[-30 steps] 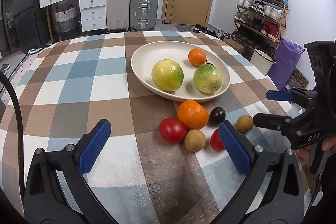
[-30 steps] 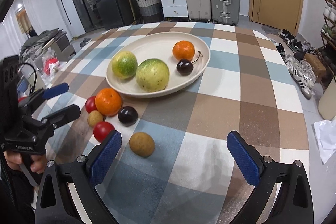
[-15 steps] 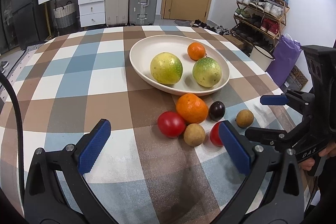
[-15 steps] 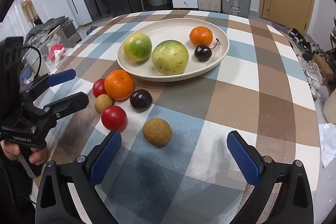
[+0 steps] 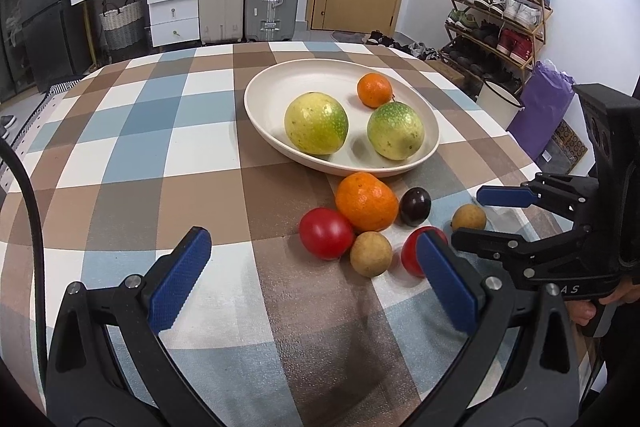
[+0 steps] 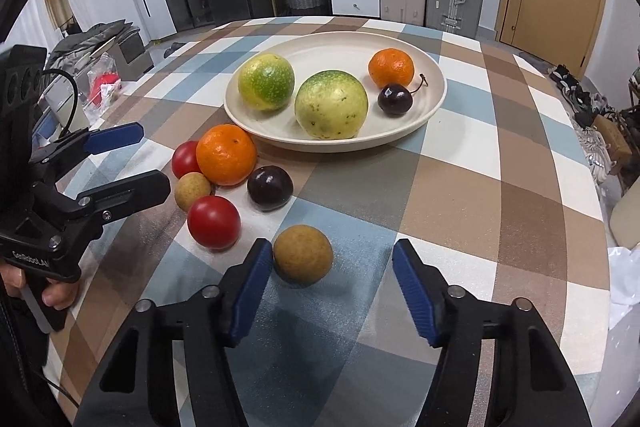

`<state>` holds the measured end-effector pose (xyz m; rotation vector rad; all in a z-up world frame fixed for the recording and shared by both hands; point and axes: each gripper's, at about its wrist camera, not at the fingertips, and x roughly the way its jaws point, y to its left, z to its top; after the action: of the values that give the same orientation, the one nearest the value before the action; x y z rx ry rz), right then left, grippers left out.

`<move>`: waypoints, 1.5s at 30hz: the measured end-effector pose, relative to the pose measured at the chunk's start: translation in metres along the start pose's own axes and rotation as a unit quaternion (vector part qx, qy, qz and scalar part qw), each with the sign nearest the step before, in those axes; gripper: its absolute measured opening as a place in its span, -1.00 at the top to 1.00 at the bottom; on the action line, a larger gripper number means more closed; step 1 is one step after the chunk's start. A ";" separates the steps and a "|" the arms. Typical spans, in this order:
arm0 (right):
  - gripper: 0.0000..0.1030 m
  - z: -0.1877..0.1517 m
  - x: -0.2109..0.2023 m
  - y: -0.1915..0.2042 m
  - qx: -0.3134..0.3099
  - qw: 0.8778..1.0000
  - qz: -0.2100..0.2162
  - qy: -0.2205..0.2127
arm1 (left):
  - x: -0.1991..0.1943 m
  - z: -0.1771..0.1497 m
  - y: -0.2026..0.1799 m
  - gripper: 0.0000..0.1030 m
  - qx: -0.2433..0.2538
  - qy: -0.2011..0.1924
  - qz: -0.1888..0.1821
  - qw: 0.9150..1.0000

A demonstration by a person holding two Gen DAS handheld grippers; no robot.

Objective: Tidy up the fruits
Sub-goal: 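Withdraw both tools back toward the remaining fruits, then grasp the small brown fruit with the right tool while the left tool grasps a red tomato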

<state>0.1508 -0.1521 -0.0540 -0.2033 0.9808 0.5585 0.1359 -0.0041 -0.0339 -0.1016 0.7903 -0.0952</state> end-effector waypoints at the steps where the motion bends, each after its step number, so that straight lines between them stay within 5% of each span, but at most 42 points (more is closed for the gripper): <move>1: -0.19 -0.001 0.000 0.001 -0.002 1.000 -0.003 -0.001 | 0.000 0.000 0.000 -0.98 0.000 0.000 0.000 1.000; 16: 0.42 -0.007 -0.006 0.010 -0.006 1.000 0.022 -0.010 | -0.002 -0.001 -0.005 -0.98 0.012 -0.005 -0.001 1.000; 26: 0.43 -0.016 -0.019 0.006 0.015 0.999 0.035 -0.028 | -0.006 -0.007 -0.030 -0.96 0.047 0.005 -0.004 0.999; 39: 0.43 -0.032 -0.039 -0.009 0.046 0.997 0.036 -0.044 | -0.007 -0.008 -0.068 0.02 0.086 0.021 -0.063 0.994; 45: 0.43 -0.037 -0.042 -0.012 0.050 0.997 0.038 -0.045 | 0.001 -0.007 -0.076 0.14 0.093 0.038 -0.069 0.993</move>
<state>0.1124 -0.1921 -0.0406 -0.0506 0.9287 0.5806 0.1281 -0.0801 -0.0300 0.0235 0.8458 -0.3045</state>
